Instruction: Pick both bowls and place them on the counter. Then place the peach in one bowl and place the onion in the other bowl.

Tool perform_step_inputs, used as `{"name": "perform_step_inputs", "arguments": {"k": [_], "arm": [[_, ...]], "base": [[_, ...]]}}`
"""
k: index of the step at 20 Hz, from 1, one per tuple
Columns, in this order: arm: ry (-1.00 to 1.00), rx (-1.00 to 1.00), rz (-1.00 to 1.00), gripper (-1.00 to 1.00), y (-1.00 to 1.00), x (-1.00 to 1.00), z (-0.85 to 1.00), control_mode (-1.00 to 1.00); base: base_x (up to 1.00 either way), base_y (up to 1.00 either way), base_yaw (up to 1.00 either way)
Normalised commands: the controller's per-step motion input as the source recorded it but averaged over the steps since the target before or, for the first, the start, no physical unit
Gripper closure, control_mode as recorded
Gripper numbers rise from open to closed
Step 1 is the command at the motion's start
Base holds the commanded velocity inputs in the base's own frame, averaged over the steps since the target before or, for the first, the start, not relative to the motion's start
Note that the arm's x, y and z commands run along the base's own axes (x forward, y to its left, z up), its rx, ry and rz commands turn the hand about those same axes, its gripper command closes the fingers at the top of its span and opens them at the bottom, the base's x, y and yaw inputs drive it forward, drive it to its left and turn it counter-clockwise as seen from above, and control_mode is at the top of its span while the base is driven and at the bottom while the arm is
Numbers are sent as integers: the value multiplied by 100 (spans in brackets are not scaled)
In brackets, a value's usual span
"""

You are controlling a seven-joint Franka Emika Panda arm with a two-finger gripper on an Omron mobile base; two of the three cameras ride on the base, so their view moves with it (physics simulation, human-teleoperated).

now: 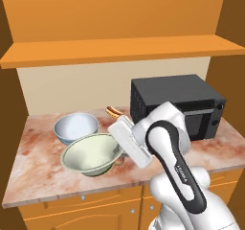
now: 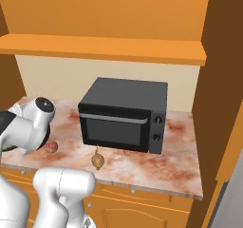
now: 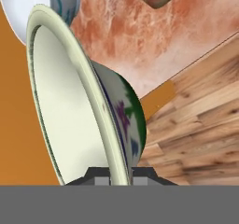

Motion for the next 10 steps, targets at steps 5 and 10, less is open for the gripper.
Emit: {"name": "perform_step_inputs", "arguments": {"k": [5, 10], "arm": [[0, 2, 0, 100, 0, 16, -37, -100], [0, 3, 0, 100, 13, 24, -29, -100]], "base": [[0, 0, 0], [0, 0, 0]]}}
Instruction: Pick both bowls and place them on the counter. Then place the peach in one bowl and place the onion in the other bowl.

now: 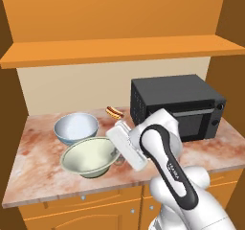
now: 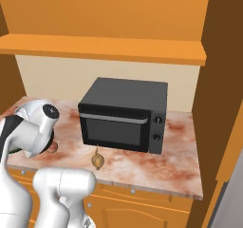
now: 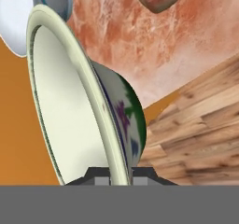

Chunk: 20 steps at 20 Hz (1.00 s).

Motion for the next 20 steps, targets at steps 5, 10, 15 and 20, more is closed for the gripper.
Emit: {"name": "perform_step_inputs", "arguments": {"k": [5, 10, 15, 20], "arm": [[-4, 1, 0, 100, 25, 26, -21, -100], [0, 0, 0, 100, 15, 19, -22, -100], [0, -1, 0, 100, 17, 27, -19, -100], [0, -4, 0, 100, 16, 18, -22, -100]], "base": [[0, 0, 0], [0, 0, 0], [0, 0, 0], [0, 0, 0]]}}
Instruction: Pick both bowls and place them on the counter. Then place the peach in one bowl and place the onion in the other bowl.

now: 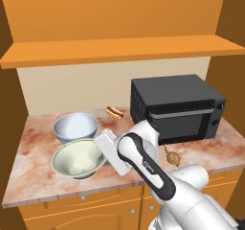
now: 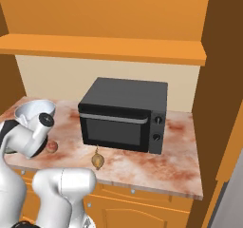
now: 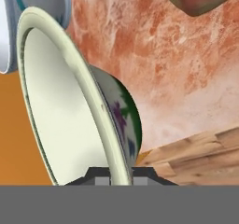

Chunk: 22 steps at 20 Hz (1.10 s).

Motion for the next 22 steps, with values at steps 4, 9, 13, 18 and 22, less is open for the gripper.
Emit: {"name": "perform_step_inputs", "arguments": {"k": [4, 9, 13, 18, 22], "arm": [[0, -6, 0, 100, 16, 18, -24, -100], [0, -6, 1, 100, 13, 13, -16, -100], [0, -2, 1, 100, 0, 6, -7, -100], [0, 0, 0, 100, -1, 5, -7, -100], [0, 0, 0, 100, 0, 0, -16, -100]], "base": [[0, 0, 0], [0, 0, 0], [0, 0, 0], [0, 0, 0], [0, 0, 0]]}}
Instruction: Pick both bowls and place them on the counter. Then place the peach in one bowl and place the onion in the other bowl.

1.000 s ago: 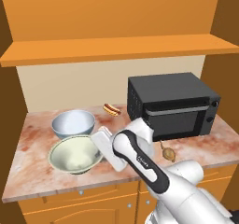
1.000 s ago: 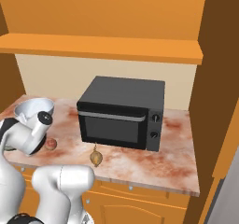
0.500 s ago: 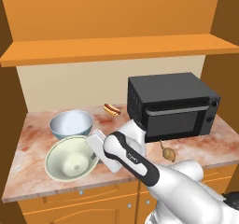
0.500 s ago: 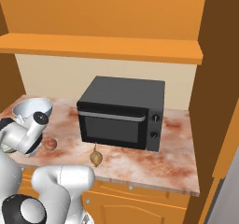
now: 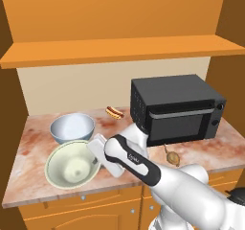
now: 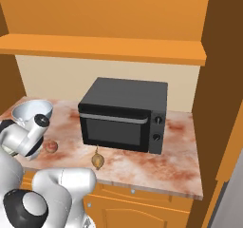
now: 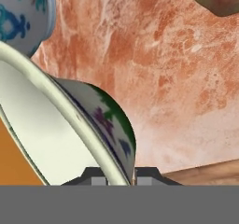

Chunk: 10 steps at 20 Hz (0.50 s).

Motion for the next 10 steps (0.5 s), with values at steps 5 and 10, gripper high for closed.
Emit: {"name": "perform_step_inputs", "arguments": {"k": [5, 10], "arm": [[0, 0, 0, -100, 0, 0, -19, -100], [0, 0, 0, -100, -2, 6, -16, -100]], "base": [[0, 0, 0], [0, 0, 0]]}}
